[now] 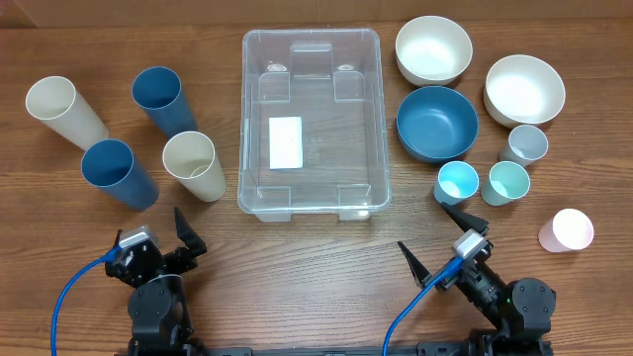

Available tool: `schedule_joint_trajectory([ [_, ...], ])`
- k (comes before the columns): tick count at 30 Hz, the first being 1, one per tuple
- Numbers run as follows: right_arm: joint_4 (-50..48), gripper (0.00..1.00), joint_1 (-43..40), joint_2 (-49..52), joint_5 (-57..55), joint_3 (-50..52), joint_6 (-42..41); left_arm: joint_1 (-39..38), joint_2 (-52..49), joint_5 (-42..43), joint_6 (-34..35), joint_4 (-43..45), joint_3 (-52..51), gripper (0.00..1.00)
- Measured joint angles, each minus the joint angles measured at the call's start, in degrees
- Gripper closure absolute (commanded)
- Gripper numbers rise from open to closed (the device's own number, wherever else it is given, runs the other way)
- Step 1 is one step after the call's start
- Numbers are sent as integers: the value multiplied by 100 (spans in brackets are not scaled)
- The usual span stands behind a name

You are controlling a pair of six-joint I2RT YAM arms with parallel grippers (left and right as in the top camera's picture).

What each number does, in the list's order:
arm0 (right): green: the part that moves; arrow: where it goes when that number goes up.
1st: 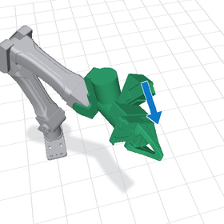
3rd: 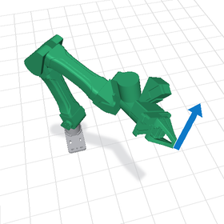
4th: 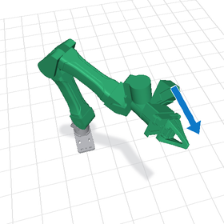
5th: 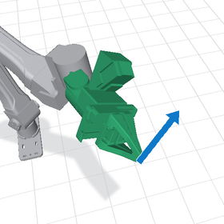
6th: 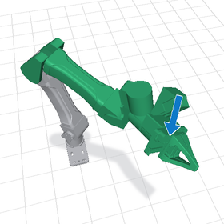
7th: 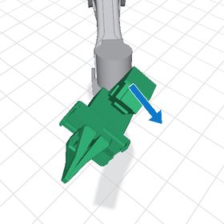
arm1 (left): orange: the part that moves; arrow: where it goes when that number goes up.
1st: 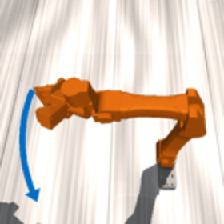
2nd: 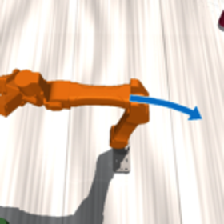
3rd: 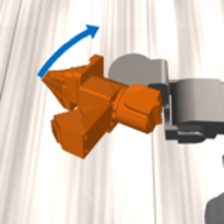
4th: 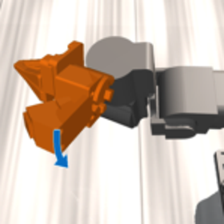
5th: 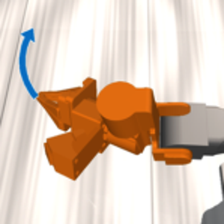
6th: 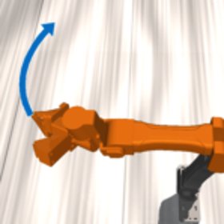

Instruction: Pack container

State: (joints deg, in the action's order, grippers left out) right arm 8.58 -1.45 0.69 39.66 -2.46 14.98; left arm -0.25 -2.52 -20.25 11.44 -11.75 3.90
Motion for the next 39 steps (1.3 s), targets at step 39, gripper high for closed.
schedule_joint_trajectory([
  [39, 686, 0, 4, 37, -1340, -225, -1233, -2, 0, -17, 0, 7, -2, 0],
])
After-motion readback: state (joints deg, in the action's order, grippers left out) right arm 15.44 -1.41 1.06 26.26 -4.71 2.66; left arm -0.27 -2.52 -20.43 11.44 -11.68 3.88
